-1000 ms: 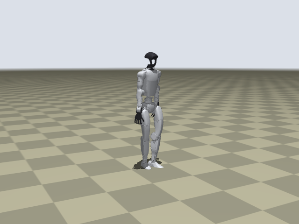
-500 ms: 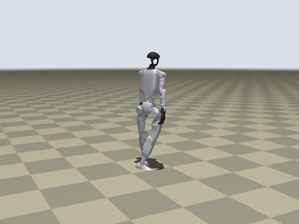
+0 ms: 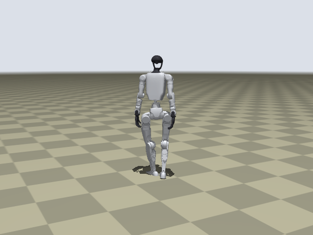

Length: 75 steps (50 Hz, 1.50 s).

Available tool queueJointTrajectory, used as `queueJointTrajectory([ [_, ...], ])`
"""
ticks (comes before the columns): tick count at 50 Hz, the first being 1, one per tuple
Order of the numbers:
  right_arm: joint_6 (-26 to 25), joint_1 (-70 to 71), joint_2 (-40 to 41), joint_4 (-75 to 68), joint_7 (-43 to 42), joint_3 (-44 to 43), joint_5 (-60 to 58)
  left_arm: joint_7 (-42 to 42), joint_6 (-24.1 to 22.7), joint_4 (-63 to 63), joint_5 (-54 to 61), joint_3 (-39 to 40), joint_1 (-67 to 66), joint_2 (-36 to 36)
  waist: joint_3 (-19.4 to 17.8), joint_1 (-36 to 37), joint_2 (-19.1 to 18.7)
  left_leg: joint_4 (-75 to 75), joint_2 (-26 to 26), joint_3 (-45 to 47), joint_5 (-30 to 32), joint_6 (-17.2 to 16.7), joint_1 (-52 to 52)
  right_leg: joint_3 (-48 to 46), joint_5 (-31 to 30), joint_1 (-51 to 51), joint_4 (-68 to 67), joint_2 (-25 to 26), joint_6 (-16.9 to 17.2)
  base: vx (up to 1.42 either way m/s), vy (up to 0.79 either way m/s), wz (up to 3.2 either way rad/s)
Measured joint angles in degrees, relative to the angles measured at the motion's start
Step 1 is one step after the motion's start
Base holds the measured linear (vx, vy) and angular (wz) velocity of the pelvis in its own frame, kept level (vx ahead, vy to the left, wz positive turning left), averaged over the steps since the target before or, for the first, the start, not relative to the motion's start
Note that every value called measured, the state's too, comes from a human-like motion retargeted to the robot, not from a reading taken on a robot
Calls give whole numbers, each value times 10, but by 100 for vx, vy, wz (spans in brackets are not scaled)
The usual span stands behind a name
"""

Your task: In place motions

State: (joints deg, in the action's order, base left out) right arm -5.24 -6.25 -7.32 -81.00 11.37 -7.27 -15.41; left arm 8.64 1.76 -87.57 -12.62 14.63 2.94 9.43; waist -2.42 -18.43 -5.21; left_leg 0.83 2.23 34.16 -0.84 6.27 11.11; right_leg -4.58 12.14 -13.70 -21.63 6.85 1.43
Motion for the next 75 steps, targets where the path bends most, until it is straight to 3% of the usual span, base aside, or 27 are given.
queueJointTrajectory([
  [2, -1, -7, -1, -6, -2, 7, -12, 1, 4, -3, -4, -2, -9, -3, -8, 10, 21, -5, -32, -17, -1, 5, -23, 54, -19, 22, 73, -1, -9, 16, -1, 121],
  [3, -2, -9, -2, -10, -1, 12, -19, 1, 6, -5, -5, 0, -15, -5, -11, 20, 31, -7, -46, -20, -2, 6, -35, 66, -67, 35, 102, -6, -25, 19, -1, 46],
  [5, -5, -9, -1, -20, -1, 24, -34, 2, 8, -8, -6, 10, -23, -7, -10, 57, 48, -9, -59, -9, -5, 4, -50, 66, -76, 64, 119, -28, -19, 17, -3, -2],
  [7, -12, -7, 3, -27, -1, 24, -42, 4, 10, -8, -12, 17, -30, -11, -5, 77, 52, -7, -67, -27, -3, 3, -52, -61, -74, 81, 133, -57, -36, 12, -3, 81],
  [10, -19, -3, 9, -28, -12, 15, -41, -9, 3, -10, -2, 18, -44, -26, -6, 101, 50, -10, -77, -68, 2, 5, -61, -68, -69, 104, 146, -55, -31, 9, -3, 142],
  [17, -23, 8, 8, -18, -62, 44, -91, -11, 0, -34, 17, 39, -73, -38, 14, -10, 46, -6, -129, -237, 29, 19, -54, -256, -82, 147, 225, -46, -63, 9, 0, 201],
  [20, -25, 15, 8, -25, -58, 61, -107, -15, -1, -36, 15, 52, -79, -40, 23, 115, 54, -19, -103, -140, 16, 5, -64, -150, -77, 150, 213, -63, -40, 2, 1, -212],
  [24, -22, 19, 13, -26, -55, 51, -87, -12, 1, -38, 27, 51, -80, -41, 25, 110, 59, -13, -112, -173, 21, 4, -61, -186, -74, 153, 214, -64, -47, 1, -1, 37],
  [54, -18, 22, 7, -54, -23, 81, -75, 22, 10, -12, 30, 40, -55, -42, 51, 130, 61, -13, -92, -133, 7, -5, -78, -156, -71, 165, 211, -48, -51, 0, 0, -4],
  [75, -16, 23, 7, -40, -16, 80, -72, 6, 5, -25, 40, 42, -56, -39, 39, 128, 55, 4, -89, -136, 3, -10, -70, -158, -77, 166, 218, -48, -55, 0, 0, 0],
])
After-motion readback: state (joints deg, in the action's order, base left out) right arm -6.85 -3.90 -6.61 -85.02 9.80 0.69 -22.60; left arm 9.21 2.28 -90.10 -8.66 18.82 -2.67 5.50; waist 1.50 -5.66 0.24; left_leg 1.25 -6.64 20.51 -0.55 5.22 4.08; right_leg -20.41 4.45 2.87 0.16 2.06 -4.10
